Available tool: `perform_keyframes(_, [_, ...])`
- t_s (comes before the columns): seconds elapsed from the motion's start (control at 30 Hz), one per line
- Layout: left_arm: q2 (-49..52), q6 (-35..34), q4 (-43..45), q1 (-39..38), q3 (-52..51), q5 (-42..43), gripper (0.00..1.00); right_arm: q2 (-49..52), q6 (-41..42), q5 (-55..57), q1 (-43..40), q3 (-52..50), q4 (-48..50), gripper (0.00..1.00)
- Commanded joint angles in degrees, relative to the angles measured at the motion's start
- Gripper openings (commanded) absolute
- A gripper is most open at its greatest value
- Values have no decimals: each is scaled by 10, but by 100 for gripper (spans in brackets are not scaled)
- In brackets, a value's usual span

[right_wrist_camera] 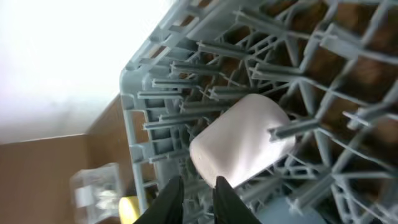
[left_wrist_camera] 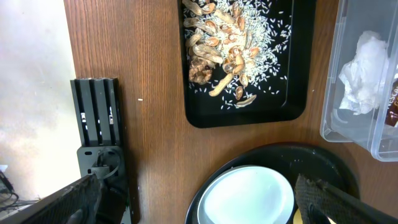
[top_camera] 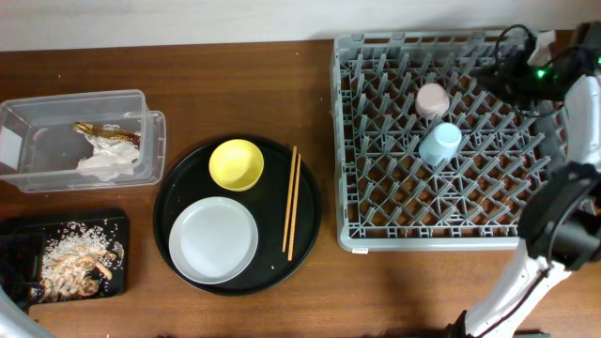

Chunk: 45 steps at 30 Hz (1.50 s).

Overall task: Sort waste into correct bins and load items into the dishwasher rack
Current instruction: 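Grasp the yellow saucer with the right gripper and lift it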

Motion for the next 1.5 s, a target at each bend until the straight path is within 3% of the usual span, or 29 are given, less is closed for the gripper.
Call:
perform_keyframes(0.0, [-3,-5,-1,0,0,0,99,-61,-76,115,51,5,-37,17])
perform_keyframes(0.1, [-3,-5,-1,0,0,0,99,-53,-82,184,107,4,-56,4])
perform_keyframes(0.2, [-3,-5,-1,0,0,0,99,-34,-81,304,172,4,-51,4])
perform_keyframes(0.27, [-3,-5,-1,0,0,0,99,-12,-11,398,194,4,-54,4])
perform_keyframes(0.43, [-3,-5,-1,0,0,0,99,31,2,418,191,3,-32,4])
perform_keyframes(0.53, [-3,-5,-1,0,0,0,99,31,49,514,183,4,-37,4])
perform_keyframes(0.67, [-3,-5,-1,0,0,0,99,-13,60,516,189,106,-118,6])
perform_keyframes(0.73, [-3,-5,-1,0,0,0,99,-27,10,410,208,178,-178,10])
perform_keyframes(0.77, [-3,-5,-1,0,0,0,99,-30,-33,320,222,199,-200,15])
perform_keyframes(0.8, [-3,-5,-1,0,0,0,99,-32,-79,209,254,211,-223,29])
perform_keyframes(0.83, [-3,-5,-1,0,0,0,99,-31,-100,175,302,210,-240,42])
perform_keyframes(0.87, [-3,-5,-1,0,0,0,99,-30,-129,180,352,210,-249,50])
perform_keyframes(0.9, [-3,-5,-1,0,0,0,99,-28,-155,198,417,209,-244,69])
perform_keyframes(0.93, [-3,-5,-1,0,0,0,99,-24,-154,250,480,209,-224,81])
perform_keyframes(1.0, [-3,-5,-1,0,0,0,99,1,-154,356,580,209,-175,86])
perform_keyframes(1.07, [-3,-5,-1,0,0,0,99,44,-132,437,655,209,-112,85])
perform_keyframes(1.13, [-3,-5,-1,0,0,0,100,96,-96,476,701,209,-51,76])
perform_keyframes(1.27, [-3,-5,-1,0,0,0,99,185,-24,483,738,209,23,69])
perform_keyframes(1.43, [-3,-5,-1,0,0,0,99,233,35,519,760,209,33,53])
perform_keyframes(1.47, [-3,-5,-1,0,0,0,99,238,36,515,760,209,33,45])
